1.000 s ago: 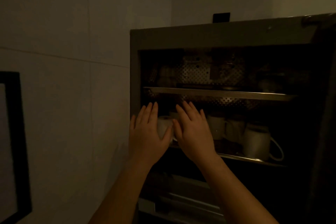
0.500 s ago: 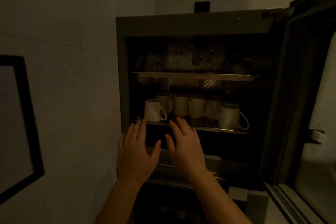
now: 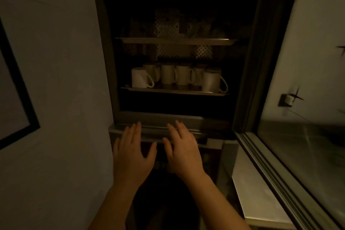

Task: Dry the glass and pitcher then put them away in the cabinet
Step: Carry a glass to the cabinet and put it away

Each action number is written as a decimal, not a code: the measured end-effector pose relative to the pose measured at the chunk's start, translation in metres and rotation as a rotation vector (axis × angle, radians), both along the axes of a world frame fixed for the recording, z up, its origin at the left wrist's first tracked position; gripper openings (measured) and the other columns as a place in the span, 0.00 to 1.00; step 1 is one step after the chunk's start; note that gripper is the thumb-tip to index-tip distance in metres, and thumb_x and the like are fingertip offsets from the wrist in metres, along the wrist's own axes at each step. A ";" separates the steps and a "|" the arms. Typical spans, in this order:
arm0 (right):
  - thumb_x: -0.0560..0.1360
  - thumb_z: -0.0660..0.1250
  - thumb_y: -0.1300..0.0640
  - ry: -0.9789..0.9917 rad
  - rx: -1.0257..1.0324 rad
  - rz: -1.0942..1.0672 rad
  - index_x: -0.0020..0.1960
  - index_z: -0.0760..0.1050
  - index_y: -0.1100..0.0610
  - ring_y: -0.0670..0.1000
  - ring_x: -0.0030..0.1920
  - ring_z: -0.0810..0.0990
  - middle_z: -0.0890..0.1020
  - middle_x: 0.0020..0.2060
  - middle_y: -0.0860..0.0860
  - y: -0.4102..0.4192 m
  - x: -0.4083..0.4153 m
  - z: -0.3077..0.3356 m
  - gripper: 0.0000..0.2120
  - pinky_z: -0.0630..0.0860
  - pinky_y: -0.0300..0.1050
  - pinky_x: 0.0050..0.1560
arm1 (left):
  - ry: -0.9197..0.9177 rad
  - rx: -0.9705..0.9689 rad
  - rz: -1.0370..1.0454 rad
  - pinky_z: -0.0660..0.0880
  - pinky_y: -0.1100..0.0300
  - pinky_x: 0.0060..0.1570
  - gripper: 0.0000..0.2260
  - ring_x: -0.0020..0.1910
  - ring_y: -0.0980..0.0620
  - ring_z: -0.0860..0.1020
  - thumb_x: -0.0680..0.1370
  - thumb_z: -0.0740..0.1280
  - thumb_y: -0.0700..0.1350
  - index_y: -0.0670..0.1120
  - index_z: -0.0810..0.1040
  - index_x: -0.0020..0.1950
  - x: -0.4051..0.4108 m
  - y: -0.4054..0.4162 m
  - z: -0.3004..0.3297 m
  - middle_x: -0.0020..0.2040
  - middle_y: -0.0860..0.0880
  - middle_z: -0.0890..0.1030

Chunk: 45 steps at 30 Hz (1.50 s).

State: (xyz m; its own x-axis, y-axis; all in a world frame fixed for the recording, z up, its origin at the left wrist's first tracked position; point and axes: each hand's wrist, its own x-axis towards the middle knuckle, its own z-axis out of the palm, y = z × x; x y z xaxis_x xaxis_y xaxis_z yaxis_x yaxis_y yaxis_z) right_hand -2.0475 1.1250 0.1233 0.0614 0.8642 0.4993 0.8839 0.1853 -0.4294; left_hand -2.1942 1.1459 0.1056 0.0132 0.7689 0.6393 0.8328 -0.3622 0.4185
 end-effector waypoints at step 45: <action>0.77 0.56 0.46 0.107 0.052 0.974 0.66 0.74 0.58 0.56 0.62 0.78 0.76 0.65 0.58 -0.246 0.071 -0.115 0.23 0.74 0.51 0.61 | -0.192 -0.206 1.030 0.49 0.49 0.75 0.32 0.78 0.52 0.51 0.78 0.56 0.62 0.51 0.53 0.79 0.124 -0.363 -0.082 0.78 0.51 0.57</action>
